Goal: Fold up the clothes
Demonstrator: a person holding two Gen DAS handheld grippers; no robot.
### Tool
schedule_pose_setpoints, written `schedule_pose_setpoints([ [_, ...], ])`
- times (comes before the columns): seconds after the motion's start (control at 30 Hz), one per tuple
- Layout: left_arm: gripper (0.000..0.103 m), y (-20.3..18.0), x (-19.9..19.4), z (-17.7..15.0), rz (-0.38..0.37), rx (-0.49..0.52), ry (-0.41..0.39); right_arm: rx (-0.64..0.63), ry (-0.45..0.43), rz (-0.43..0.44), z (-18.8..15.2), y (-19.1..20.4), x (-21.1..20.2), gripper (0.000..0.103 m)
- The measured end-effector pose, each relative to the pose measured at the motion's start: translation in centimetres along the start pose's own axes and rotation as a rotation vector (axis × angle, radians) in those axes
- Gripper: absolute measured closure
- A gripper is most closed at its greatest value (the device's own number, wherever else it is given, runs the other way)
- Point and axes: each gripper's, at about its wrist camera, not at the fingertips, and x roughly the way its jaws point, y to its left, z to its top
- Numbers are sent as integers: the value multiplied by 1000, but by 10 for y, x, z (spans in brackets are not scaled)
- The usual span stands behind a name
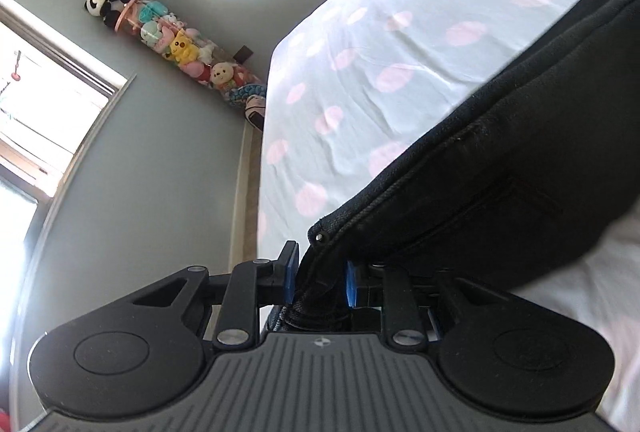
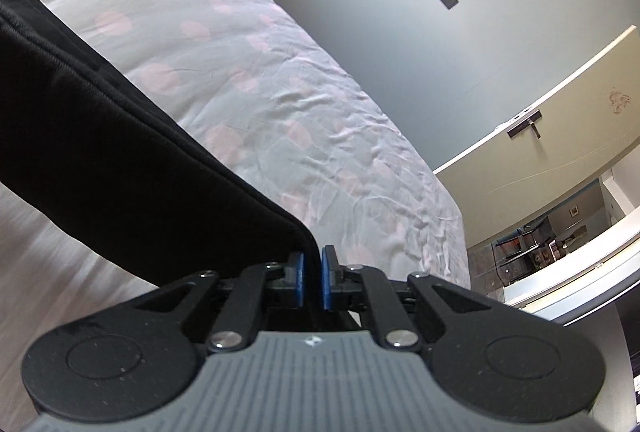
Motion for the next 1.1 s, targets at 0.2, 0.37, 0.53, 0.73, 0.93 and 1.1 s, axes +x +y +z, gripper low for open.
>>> schedule_pose_setpoints([
  [0.2, 75, -4, 77, 42, 2, 67, 98, -75, 75, 26, 41, 16, 85, 93],
  [0.37, 75, -30, 139, 55, -5, 130, 167, -103, 119, 38, 62, 36, 146, 93],
  [0.53, 72, -55, 177, 52, -3, 169, 181, -140, 174, 54, 70, 59, 195, 93],
  [0.73, 42, -57, 168, 39, 56, 118, 111, -73, 181, 32, 66, 60, 205, 85],
  [0.93, 39, -40, 108, 23, 82, -92, 24, 109, 129, -4, 56, 38, 168, 67],
  [1.1, 39, -63, 39, 19, -55, -137, -14, 285, 37, 105, 34, 31, 104, 67],
])
